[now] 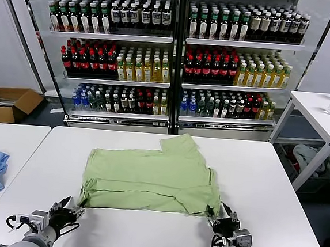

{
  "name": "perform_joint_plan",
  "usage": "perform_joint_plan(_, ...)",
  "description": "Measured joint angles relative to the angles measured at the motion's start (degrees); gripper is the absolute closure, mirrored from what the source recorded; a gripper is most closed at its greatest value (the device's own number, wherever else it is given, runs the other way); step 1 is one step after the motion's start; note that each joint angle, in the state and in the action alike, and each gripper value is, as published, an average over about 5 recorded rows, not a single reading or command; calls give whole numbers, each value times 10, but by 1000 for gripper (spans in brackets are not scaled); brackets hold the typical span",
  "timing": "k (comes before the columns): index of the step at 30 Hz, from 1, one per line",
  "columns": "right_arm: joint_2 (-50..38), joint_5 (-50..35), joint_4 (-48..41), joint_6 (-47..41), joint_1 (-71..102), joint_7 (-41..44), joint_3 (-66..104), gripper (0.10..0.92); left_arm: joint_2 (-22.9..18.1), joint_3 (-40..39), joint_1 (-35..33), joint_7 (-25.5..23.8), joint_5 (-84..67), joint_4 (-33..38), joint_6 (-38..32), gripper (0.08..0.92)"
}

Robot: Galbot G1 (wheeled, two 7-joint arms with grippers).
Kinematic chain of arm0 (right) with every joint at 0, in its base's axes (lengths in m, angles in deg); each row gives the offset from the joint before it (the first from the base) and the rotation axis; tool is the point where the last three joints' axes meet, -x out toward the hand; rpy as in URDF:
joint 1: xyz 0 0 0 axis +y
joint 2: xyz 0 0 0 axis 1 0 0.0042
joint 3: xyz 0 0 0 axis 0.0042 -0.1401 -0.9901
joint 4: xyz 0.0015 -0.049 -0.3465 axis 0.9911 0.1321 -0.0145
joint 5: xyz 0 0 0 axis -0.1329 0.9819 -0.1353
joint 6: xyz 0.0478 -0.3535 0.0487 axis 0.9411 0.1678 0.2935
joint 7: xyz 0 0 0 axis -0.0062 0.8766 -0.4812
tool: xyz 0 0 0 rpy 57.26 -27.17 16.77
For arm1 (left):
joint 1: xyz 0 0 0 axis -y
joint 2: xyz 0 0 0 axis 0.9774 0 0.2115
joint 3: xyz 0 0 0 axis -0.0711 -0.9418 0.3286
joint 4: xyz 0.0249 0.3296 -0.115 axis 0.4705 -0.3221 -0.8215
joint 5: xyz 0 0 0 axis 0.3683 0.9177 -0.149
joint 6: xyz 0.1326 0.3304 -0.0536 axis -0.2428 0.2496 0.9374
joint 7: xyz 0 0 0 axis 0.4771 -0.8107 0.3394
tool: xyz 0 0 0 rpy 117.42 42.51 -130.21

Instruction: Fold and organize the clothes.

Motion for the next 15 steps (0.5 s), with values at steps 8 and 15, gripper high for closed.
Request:
perform_joint_plan(8,-2,-6,-10,5,-10,5,7,858,-5,-8,7,-9,-3,-6,7,683)
perform_joint_plan(15,-22,-13,14,12,16,9,38,903,-5,-10,1,-19,-7,2,-2,876)
